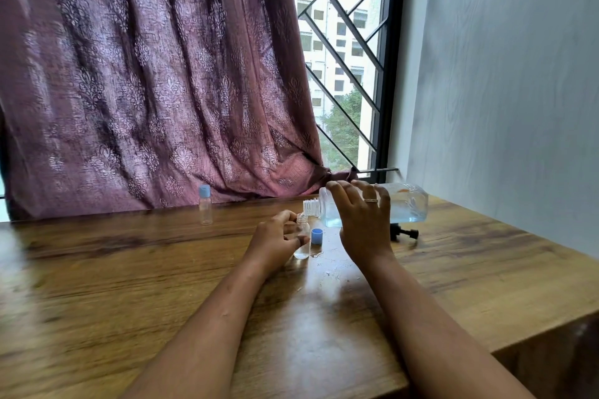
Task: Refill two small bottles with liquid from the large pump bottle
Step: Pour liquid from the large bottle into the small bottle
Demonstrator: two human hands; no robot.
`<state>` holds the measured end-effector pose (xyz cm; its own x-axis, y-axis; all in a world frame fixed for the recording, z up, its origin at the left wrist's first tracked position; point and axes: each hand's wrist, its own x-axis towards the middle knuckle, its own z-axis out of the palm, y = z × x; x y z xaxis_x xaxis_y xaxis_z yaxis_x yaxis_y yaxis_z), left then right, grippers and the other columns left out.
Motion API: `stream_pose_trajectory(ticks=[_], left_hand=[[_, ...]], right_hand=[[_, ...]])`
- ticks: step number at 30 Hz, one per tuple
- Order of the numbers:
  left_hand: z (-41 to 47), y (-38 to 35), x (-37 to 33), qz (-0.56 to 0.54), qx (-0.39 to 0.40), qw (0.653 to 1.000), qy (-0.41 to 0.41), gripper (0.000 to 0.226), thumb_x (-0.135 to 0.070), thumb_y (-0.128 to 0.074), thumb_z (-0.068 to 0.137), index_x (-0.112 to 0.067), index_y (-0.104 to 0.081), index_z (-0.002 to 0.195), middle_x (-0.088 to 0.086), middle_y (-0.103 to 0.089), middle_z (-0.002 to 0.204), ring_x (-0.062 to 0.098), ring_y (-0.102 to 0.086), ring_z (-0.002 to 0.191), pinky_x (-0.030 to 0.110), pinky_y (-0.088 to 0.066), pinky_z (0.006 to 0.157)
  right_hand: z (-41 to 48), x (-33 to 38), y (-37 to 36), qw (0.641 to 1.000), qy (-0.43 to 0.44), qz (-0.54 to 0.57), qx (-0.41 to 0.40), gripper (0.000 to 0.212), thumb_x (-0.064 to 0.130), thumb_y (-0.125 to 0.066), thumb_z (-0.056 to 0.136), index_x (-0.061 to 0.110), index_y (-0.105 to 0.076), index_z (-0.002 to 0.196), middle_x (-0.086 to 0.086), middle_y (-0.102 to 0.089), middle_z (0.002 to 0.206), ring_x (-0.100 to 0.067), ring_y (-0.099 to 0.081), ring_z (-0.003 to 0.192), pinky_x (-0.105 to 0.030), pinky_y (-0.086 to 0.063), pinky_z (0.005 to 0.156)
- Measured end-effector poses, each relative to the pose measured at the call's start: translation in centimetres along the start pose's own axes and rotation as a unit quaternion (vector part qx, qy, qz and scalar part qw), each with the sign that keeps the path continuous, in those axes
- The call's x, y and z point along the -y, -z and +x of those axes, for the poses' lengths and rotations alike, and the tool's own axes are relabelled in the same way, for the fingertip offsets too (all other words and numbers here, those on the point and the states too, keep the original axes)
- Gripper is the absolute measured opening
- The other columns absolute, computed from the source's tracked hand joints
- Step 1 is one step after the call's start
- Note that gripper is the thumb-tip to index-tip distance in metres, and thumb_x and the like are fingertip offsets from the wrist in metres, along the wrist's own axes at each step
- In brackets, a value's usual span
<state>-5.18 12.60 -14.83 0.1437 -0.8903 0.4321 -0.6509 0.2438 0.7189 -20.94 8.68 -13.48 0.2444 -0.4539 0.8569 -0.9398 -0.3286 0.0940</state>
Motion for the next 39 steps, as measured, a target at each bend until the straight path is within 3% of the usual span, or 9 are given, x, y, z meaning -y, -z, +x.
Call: stream_pose_trajectory(ticks=[10, 16, 22, 30, 39], left_hand=[[0.18, -0.10, 0.16, 0.009, 0.002, 1.000, 0.001, 0.037, -0.015, -0.077, 0.075, -0.016, -0.059, 0.108, 0.004, -0.067, 0.114, 0.005, -0.056, 0.097, 0.019, -0.046, 0.079], [0.24, -0.09, 0.32, 0.009, 0.003, 1.000, 0.000, 0.037, -0.016, -0.077, 0.075, -0.017, -0.060, 0.107, 0.002, -0.067, 0.114, 0.011, -0.061, 0.106, 0.022, -0.049, 0.083], [0.18, -0.08, 0.20, 0.011, 0.003, 1.000, 0.000, 0.039, -0.015, -0.077, 0.076, -0.015, -0.059, 0.110, 0.004, -0.067, 0.115, 0.004, -0.056, 0.096, 0.018, -0.046, 0.078], [0.28, -0.15, 0.34, 0.013, 0.004, 1.000, 0.002, 0.038, -0.016, -0.077, 0.075, -0.017, -0.060, 0.109, 0.005, -0.067, 0.116, 0.012, -0.063, 0.104, 0.021, -0.047, 0.079], [0.31, -0.22, 0.50, 0.004, 0.001, 1.000, -0.002, 0.033, -0.014, -0.077, 0.074, -0.018, -0.060, 0.102, 0.003, -0.071, 0.110, 0.012, -0.068, 0.093, 0.018, -0.047, 0.076]], right_hand=[[0.03, -0.06, -0.26, 1.000, -0.001, 0.000, 0.003, 0.066, -0.003, -0.041, 0.062, 0.029, -0.049, 0.119, 0.009, -0.063, 0.117, -0.025, -0.056, 0.112, -0.040, -0.027, 0.095], [0.01, -0.07, -0.27, 1.000, 0.000, -0.002, 0.004, 0.067, -0.005, -0.045, 0.061, 0.029, -0.048, 0.120, 0.009, -0.062, 0.119, -0.025, -0.055, 0.112, -0.040, -0.027, 0.095], [-0.02, -0.13, -0.32, 1.000, 0.004, 0.003, 0.002, 0.069, -0.006, -0.050, 0.061, 0.028, -0.048, 0.120, 0.008, -0.063, 0.118, -0.025, -0.055, 0.112, -0.041, -0.028, 0.095], [-0.06, -0.21, -0.40, 1.000, 0.003, 0.006, -0.001, 0.067, -0.005, -0.047, 0.062, 0.029, -0.048, 0.120, 0.008, -0.062, 0.118, -0.025, -0.055, 0.113, -0.041, -0.028, 0.096], [-0.03, -0.17, -0.27, 1.000, 0.000, 0.008, -0.003, 0.066, -0.005, -0.047, 0.061, 0.029, -0.049, 0.118, 0.010, -0.063, 0.117, -0.025, -0.056, 0.112, -0.040, -0.028, 0.095]])
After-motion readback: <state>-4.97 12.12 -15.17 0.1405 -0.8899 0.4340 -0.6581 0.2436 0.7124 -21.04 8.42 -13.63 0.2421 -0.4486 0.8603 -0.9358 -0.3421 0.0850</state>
